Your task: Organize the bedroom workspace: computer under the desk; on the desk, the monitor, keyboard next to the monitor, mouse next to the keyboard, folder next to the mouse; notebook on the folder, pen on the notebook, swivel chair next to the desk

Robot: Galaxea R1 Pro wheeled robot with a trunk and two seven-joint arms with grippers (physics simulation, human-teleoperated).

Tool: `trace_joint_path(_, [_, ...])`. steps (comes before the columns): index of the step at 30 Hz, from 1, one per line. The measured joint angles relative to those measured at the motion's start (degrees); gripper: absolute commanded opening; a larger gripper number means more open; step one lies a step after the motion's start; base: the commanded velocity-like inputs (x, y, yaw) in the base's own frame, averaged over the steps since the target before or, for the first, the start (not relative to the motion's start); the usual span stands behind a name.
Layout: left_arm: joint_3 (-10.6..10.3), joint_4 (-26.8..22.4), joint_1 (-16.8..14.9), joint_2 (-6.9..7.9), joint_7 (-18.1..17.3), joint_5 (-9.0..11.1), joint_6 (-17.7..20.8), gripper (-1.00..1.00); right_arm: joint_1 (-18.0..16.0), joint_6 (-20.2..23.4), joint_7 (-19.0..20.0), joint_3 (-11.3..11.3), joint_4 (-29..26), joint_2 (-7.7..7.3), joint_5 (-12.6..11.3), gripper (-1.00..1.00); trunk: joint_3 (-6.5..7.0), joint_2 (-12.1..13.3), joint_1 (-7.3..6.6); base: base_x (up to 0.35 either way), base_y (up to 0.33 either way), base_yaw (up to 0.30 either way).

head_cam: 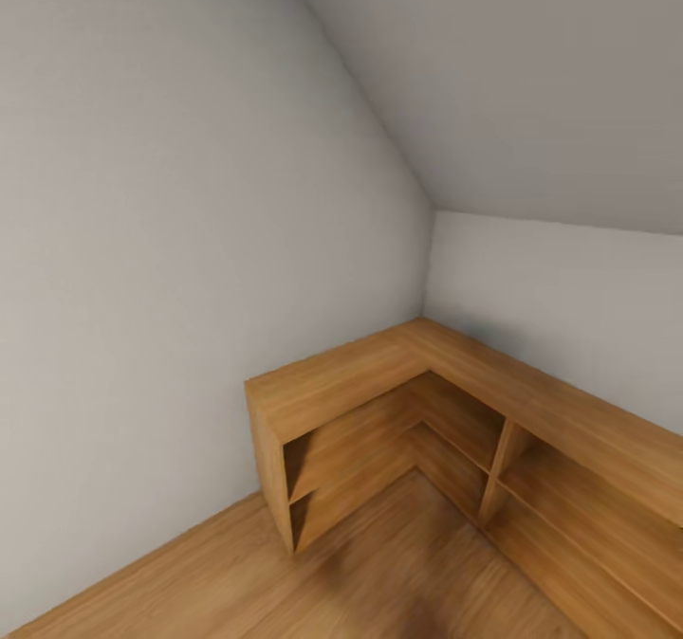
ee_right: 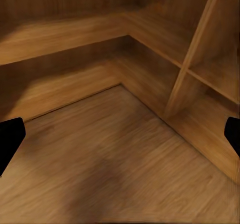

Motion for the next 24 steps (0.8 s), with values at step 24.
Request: trace_joint_path(24, [0.0, 0.0, 0.0, 0.01, 0.0, 0.1, 0.0, 1.00, 0.0, 0.0, 0.1, 0.0, 0.0, -0.08, 0.0, 1.00, 0.66, 0.0, 0.00, 0.204, 0.000, -0.291])
